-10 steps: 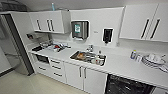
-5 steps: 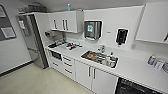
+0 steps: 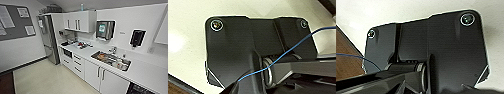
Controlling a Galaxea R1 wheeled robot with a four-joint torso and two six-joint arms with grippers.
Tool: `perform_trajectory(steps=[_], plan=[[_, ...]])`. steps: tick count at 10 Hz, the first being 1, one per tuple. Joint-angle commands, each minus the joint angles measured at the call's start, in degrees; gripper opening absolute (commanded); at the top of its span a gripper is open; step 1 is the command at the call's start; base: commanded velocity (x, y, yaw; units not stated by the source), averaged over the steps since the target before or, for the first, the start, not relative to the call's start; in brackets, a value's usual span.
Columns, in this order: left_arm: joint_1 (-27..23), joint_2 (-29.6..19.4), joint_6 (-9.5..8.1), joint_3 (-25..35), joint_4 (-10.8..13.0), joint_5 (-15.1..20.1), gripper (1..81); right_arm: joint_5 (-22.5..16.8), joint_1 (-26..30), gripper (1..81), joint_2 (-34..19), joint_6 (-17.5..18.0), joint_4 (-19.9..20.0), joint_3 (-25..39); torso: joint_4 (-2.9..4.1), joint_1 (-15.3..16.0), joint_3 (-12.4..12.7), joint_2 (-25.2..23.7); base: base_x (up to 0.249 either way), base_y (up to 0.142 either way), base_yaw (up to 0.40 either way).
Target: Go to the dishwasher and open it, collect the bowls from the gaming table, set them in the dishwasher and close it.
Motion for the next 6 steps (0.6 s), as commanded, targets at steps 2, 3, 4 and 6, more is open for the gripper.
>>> perform_trajectory(steps=[2,3,4,6], plan=[[-2.0,-1.7,-0.35,0.3,-0.7,3.2,81.1,-3.1,2.6,81.1,-1.4,-0.4,0.3,0.0,0.00,0.0,0.0,0.0,0.000,0.000,0.334],[-2.0,-2.3,-0.35,0.3,-1.1,3.2,81.1,-3.1,2.6,81.1,-1.7,-0.4,0.3,0.0,0.00,0.0,0.0,0.0,0.000,0.000,0.334],[-2.0,-2.3,-0.35,0.3,-1.1,3.2,81.1,-3.1,2.6,81.1,-1.7,-0.3,0.3,0.0,0.00,0.0,0.0,0.0,0.000,0.000,0.334],[-2.0,-1.8,-0.35,0.3,-1.1,3.2,81.1,-3.1,2.6,81.1,-1.6,-0.3,0.3,0.1,0.00,0.0,0.0,0.0,0.000,0.000,0.335]])
